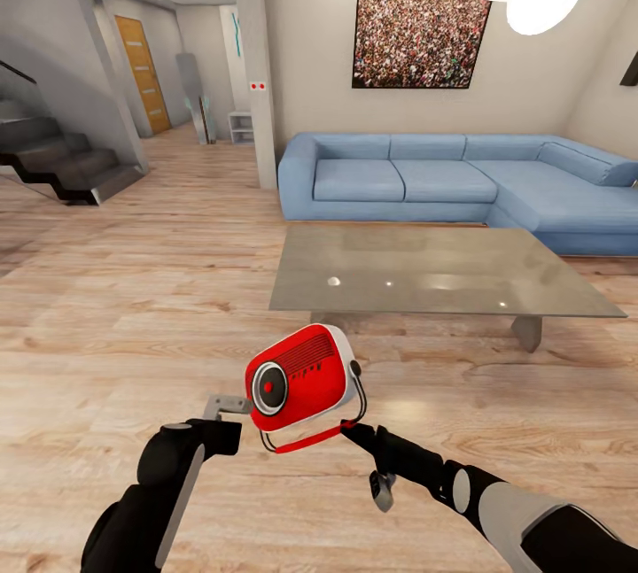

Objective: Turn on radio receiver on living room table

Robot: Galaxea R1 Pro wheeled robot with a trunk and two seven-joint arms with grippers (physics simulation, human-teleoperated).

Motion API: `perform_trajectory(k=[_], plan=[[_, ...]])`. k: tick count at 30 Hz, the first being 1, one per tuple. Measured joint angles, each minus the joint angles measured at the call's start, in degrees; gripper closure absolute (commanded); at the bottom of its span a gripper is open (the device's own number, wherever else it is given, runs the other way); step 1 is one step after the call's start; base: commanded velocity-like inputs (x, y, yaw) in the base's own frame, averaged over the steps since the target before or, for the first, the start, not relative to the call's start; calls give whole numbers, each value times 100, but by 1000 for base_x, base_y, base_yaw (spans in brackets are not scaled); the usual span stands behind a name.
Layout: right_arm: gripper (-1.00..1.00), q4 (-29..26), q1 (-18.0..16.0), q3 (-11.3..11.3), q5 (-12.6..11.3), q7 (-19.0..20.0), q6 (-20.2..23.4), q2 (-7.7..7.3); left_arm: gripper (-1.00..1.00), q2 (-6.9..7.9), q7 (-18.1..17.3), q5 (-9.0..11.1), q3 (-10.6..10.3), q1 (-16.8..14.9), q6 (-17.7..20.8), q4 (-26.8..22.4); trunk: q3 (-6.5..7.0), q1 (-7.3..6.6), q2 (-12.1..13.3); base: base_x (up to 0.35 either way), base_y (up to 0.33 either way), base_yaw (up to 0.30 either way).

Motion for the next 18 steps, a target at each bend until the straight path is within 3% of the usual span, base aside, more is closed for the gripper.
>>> perform_trajectory(k=[3,7,11,15,18], plan=[[100,0,0,8,11,0,7,0,100,-8,-3,5,-7,-23,4,157,0,0,0,0,0,0],[100,2,0,-1,31,0,15,-1,100,-26,-10,9,-24,-301,-2,751,0,0,0,0,0,0],[100,20,0,22,101,0,25,6,100,-71,-23,16,-151,-487,8,805,0,0,0,0,0,0],[100,26,0,33,130,0,30,22,100,-269,-7,20,-611,-531,39,520,0,0,0,0,0,0],[100,34,0,-105,128,32,58,22,100,-543,22,-321,-735,-553,44,466,0,0,0,0,0,0]])
